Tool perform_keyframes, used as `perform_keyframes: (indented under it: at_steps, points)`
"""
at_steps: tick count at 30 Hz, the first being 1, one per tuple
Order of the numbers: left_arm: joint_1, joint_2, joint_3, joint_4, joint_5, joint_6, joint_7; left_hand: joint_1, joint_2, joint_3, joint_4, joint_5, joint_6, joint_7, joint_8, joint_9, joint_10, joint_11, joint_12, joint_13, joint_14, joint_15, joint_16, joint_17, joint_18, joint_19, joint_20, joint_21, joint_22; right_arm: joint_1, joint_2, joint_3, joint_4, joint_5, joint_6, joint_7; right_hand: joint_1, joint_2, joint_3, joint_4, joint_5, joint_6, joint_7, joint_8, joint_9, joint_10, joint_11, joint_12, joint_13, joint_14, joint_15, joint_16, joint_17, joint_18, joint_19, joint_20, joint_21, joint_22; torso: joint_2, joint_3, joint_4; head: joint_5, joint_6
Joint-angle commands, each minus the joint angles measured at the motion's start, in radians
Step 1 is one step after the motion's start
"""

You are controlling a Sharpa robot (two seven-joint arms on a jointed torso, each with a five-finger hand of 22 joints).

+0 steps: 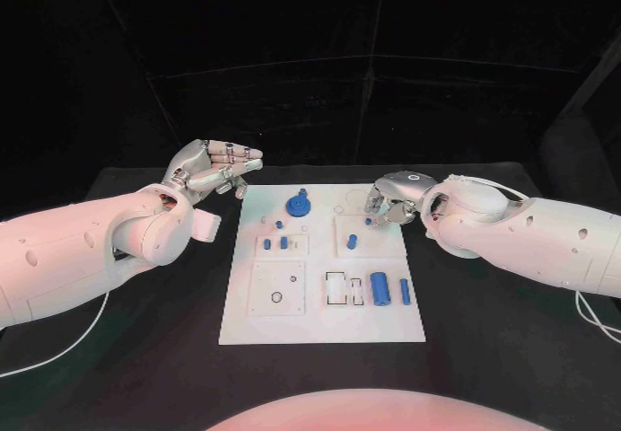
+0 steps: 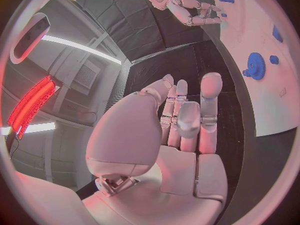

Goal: Assemble the parts on the task board

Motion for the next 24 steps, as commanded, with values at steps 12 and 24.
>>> perform_keyframes:
  at_steps: [12, 24]
  points:
    - [0.0, 0.004, -0.002, 0.001, 0.024, 0.018, -0.006, 0.001, 0.004, 0.007, -0.002, 0.001, -0.005, 0.002, 0.005, -0.002, -0.006, 0.003, 0.004, 0.001, -0.014, 0.001, -0.019, -0.028, 0.013, -0.018, 0.001, -0.034, -0.02, -0.01, 0.021, 0.001, -0.015, -0.001, 0.039, 0.026, 0.024, 0.029, 0.041, -0.023, -0.005, 0.031, -0.004, 0.0, 0.0, 0.033, -0.005, -0.004, -0.001, 0.03, 0.0, 0.266, 0.249, -0.02, 0.047, 0.0, 0.217, 0.232, 0.0, -0.0007, -0.0009, 0.0, 0.0]
    - [0.0, 0.002, -0.002, 0.002, 0.024, 0.023, -0.016, 0.004, 0.006, 0.009, -0.004, 0.001, -0.007, 0.003, 0.005, -0.002, -0.007, 0.003, 0.004, 0.002, -0.015, 0.001, -0.021, -0.03, 0.014, -0.02, 0.001, -0.04, -0.024, -0.017, 0.031, 0.001, -0.029, -0.002, 0.084, 0.001, 0.03, 0.033, 0.085, -0.039, -0.005, 0.041, -0.004, 0.0, 0.0, 0.04, -0.007, -0.006, -0.001, 0.027, 0.0, 0.345, 0.321, -0.029, 0.059, 0.001, 0.286, 0.307, 0.001, -0.0008, 0.0, 0.0, -0.006]
